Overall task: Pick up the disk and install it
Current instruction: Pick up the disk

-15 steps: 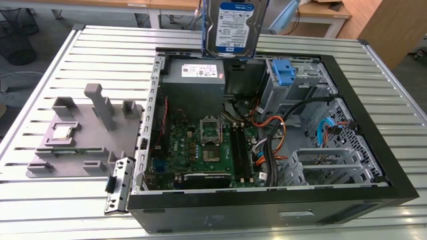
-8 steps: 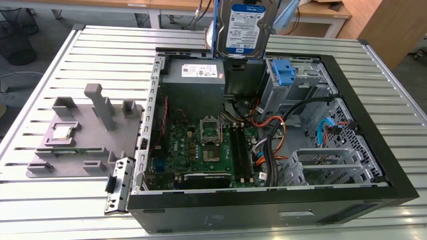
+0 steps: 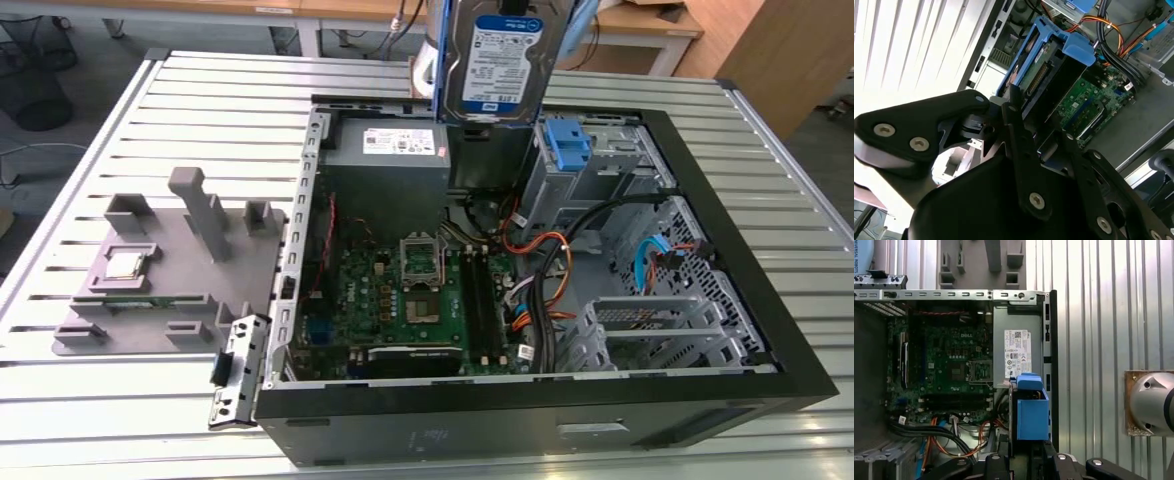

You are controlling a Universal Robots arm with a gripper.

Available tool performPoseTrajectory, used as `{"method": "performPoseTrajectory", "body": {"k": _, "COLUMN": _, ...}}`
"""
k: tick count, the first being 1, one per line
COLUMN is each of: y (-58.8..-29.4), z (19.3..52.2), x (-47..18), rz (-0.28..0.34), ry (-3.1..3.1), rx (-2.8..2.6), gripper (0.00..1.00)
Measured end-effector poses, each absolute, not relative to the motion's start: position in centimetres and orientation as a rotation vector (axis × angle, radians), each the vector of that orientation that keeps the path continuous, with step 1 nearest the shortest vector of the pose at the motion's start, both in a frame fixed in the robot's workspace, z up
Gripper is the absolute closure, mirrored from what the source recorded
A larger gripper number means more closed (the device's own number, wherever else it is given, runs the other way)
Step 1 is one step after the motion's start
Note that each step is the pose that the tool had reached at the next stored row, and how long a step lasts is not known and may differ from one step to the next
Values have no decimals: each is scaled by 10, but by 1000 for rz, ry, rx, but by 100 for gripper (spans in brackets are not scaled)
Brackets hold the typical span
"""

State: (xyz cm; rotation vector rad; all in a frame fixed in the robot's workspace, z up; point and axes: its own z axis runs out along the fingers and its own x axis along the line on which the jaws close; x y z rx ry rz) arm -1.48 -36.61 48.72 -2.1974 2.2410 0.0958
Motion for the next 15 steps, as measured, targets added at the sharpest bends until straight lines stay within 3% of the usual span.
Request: {"method": "performPoseTrajectory", "body": {"k": 15, "y": -394, "z": 481, "x": -8, "rz": 96, "ry": 2241, "rx": -2197, "gripper": 65}}
